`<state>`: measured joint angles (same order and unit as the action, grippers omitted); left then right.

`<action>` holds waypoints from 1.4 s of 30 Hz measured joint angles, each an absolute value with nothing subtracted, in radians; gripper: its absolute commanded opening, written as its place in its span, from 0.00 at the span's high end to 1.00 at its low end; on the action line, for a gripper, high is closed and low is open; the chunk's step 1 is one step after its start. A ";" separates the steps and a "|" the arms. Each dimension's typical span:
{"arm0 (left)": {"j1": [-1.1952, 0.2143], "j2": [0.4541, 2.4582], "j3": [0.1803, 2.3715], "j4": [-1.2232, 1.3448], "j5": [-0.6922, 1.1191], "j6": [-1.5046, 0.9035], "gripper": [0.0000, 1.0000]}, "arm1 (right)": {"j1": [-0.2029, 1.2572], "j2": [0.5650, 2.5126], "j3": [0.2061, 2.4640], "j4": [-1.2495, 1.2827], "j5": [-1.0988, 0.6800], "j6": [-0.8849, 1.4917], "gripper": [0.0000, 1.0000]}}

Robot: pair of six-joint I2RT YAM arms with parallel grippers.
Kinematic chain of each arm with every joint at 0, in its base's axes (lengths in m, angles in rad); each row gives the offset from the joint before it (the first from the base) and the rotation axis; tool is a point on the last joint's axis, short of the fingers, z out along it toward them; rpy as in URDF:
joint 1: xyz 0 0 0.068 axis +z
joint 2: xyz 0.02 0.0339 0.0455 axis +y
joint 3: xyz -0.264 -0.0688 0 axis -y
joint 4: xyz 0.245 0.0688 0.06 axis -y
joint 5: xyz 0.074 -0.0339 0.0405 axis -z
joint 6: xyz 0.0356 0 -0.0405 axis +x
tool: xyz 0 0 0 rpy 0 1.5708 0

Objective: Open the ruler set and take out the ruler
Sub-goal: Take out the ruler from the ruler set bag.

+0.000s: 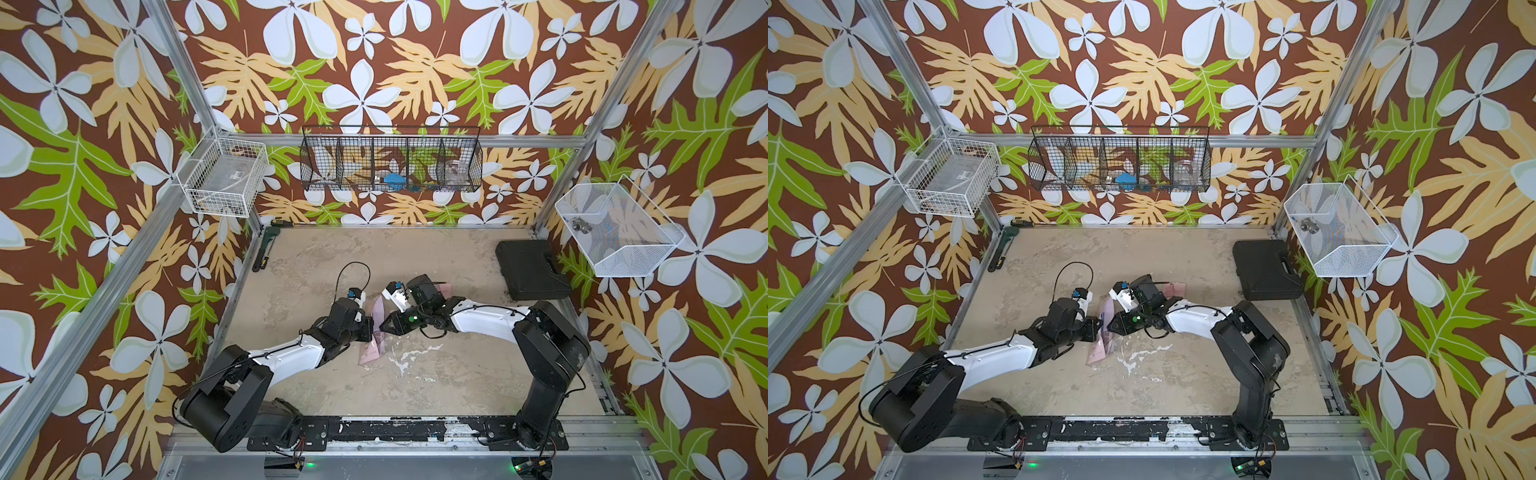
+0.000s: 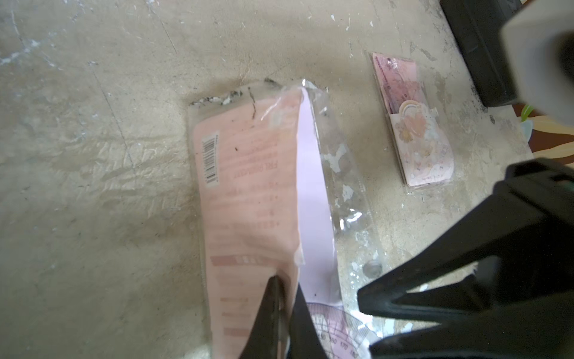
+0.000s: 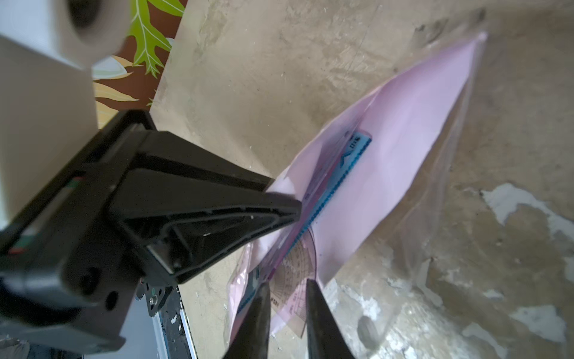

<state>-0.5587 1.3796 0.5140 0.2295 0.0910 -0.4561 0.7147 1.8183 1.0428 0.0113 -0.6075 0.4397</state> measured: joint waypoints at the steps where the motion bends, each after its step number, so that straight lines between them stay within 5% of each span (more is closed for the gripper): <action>1: -0.559 1.381 0.514 0.231 0.091 -0.456 1.00 | 0.715 1.821 1.043 0.004 -0.605 0.435 0.76; 19: -0.559 1.392 0.517 0.237 0.086 -0.456 1.00 | 0.733 1.826 1.034 -0.031 -0.606 0.415 0.81; 42: -0.559 1.391 0.505 0.243 0.057 -0.463 1.00 | 0.741 1.828 1.017 -0.038 -0.653 0.423 0.70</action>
